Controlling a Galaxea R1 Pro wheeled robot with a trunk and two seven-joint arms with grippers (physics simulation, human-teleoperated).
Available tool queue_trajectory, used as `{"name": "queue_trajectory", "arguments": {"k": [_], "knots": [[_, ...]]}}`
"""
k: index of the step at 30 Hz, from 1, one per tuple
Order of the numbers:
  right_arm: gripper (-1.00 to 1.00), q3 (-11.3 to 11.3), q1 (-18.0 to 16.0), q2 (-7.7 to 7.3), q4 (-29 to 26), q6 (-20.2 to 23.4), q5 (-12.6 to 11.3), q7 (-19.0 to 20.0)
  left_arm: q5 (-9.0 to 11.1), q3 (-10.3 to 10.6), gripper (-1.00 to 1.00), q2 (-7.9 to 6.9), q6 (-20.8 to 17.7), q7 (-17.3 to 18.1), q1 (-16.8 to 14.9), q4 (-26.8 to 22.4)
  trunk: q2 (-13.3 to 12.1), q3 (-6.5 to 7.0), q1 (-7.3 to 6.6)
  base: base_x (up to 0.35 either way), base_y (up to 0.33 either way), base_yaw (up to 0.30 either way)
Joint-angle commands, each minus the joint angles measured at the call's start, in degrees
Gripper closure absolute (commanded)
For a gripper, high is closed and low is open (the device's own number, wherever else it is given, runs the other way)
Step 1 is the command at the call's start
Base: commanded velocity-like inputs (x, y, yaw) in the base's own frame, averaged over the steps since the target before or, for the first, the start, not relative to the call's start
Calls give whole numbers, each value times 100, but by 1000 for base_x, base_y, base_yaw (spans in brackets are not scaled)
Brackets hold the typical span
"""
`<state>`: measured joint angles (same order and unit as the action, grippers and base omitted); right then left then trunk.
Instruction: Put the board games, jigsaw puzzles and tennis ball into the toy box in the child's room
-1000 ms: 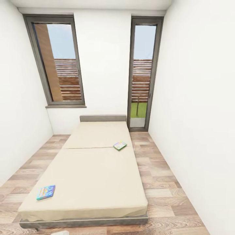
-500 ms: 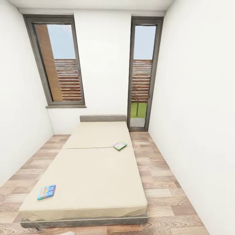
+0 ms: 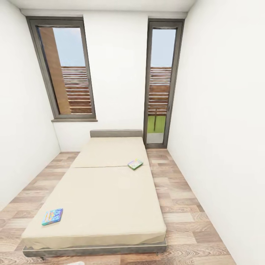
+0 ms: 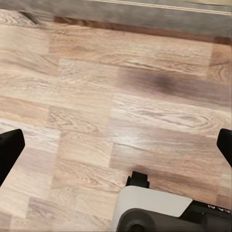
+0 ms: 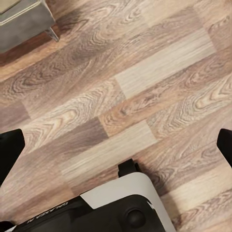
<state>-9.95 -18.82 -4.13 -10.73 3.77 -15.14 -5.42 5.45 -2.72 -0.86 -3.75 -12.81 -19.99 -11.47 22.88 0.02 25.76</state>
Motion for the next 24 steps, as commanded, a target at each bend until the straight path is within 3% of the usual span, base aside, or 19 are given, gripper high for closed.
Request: {"name": "queue_trajectory", "arguments": {"k": [1,12,24], "knots": [[-100,-5,1,-7,-14,28,-31,-16,56,-2,-100,4,-22,-8,2,4,4,-2,2,0,0,0],[-100,-15,31,-68,-16,3,-58,-12,49,4,-100,22,53,-8,8,71,4,1,2,0,0,26],[-100,-15,44,-75,-13,3,-63,-27,35,31,-100,28,465,-19,12,122,4,36,2,0,0,230]]}}
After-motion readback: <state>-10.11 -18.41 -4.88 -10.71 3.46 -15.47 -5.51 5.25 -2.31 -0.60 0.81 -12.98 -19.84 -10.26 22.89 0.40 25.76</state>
